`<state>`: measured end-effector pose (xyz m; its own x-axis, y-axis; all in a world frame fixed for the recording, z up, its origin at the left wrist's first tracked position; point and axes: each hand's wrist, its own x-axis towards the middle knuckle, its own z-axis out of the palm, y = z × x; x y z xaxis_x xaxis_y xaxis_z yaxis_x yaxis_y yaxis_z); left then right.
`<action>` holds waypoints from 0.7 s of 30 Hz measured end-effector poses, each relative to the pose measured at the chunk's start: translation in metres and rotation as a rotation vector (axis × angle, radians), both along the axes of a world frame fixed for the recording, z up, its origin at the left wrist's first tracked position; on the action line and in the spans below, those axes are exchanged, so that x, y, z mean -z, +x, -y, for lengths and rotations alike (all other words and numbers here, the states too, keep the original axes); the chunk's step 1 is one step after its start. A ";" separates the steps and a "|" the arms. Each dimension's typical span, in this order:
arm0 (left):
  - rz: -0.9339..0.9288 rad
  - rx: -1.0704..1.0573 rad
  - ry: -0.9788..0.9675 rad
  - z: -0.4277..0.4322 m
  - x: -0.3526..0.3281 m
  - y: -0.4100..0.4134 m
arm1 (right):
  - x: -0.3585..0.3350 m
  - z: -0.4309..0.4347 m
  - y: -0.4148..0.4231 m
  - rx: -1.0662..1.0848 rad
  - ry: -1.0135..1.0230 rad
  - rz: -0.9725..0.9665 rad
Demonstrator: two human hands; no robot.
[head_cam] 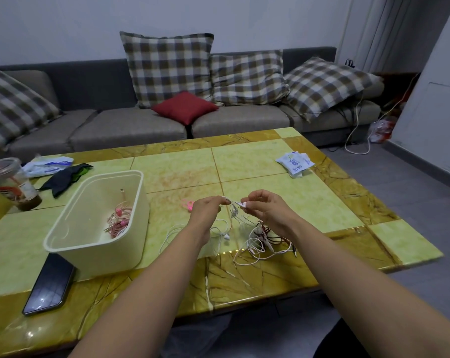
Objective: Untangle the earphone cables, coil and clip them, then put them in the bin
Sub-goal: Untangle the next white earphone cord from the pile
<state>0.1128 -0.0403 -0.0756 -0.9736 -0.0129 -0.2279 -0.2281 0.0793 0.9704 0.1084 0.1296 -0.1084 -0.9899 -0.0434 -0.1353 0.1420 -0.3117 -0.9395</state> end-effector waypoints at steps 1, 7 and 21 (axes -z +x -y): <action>0.009 0.004 -0.004 -0.001 0.000 0.000 | -0.001 0.000 0.000 0.022 -0.029 0.009; 0.011 0.030 -0.049 0.003 0.003 -0.001 | -0.003 0.000 0.001 -0.024 0.037 -0.002; -0.009 -0.042 0.017 -0.001 0.001 -0.003 | -0.005 0.006 0.004 -0.239 0.402 -0.062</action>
